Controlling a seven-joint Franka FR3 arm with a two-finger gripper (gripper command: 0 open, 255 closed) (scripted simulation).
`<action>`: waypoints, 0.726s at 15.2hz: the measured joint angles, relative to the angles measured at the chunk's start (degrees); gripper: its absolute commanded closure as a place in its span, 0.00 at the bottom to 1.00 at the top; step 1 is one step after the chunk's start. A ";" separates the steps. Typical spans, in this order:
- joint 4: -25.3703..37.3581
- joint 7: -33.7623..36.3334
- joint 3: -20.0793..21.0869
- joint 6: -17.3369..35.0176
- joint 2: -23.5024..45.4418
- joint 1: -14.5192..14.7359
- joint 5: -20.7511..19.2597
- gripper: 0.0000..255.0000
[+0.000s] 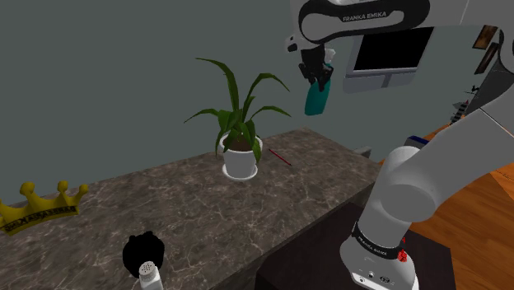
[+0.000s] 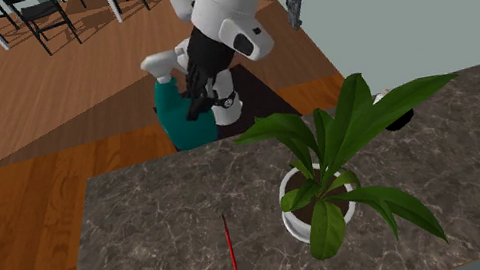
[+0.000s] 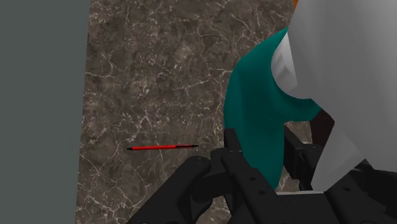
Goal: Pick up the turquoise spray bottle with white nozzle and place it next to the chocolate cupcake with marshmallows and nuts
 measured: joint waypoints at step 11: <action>2.35 8.74 9.57 -8.14 -0.22 3.67 6.09 1.00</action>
